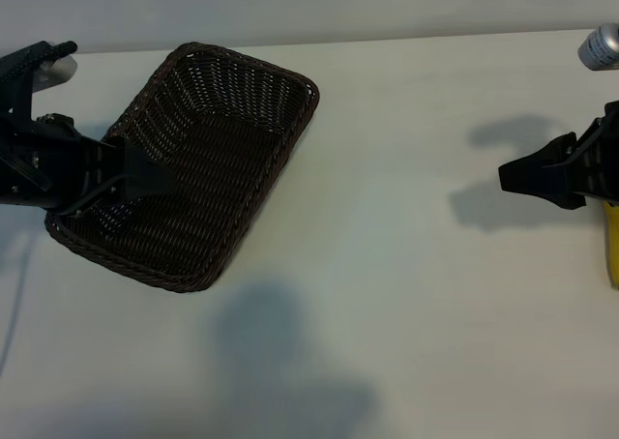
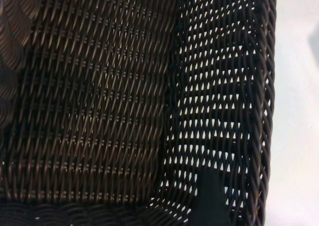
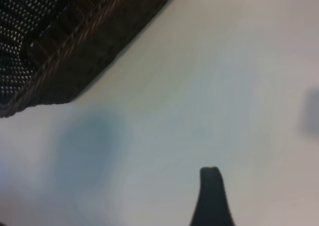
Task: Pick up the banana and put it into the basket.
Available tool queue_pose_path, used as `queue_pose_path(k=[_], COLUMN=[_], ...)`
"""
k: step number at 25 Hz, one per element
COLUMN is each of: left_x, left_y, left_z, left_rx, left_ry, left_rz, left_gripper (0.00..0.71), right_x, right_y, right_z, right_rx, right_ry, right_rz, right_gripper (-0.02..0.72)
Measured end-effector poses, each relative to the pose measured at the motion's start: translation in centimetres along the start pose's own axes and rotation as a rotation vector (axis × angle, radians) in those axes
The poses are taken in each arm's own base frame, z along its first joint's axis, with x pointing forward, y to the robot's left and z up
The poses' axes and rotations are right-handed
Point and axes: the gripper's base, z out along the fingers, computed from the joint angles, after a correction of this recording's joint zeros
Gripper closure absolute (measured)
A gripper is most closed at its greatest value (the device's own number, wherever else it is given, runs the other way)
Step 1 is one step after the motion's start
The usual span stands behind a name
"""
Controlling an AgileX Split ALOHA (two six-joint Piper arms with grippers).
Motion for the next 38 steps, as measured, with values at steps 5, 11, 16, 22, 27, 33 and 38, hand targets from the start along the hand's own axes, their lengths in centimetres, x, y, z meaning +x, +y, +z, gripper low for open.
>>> queue_pose_path(k=[5,11,16,22,27,33,38], left_x=[0.0,0.0,0.0,0.0,-0.2,0.2,1.4], left_y=[0.0,0.0,0.0,0.0,0.1,-0.1,0.3], left_z=[0.0,0.0,0.0,0.0,0.0,-0.5,-2.6], left_rx=[0.0,0.0,0.0,0.0,-0.014,-0.031,-0.206], left_ry=[0.0,0.0,0.0,0.0,-0.021,0.034,0.09], left_rz=[0.0,0.0,0.0,0.005,0.004,-0.182,-0.433], left_gripper=[0.152,0.152,0.152,0.152,0.152,0.152,0.152], right_x=[0.0,0.0,0.0,0.0,0.0,0.0,0.0], right_y=[0.0,0.0,0.0,0.0,0.0,0.0,0.0], right_z=[0.0,0.0,0.0,0.0,0.0,0.0,0.0], right_rx=[0.0,0.0,0.0,0.0,0.0,0.0,0.0], right_ry=[0.0,0.0,0.0,0.0,0.0,0.0,0.0], right_rz=[0.0,0.0,0.0,0.0,0.0,0.0,0.0], right_gripper=[0.178,0.178,0.178,0.178,0.178,0.178,0.178])
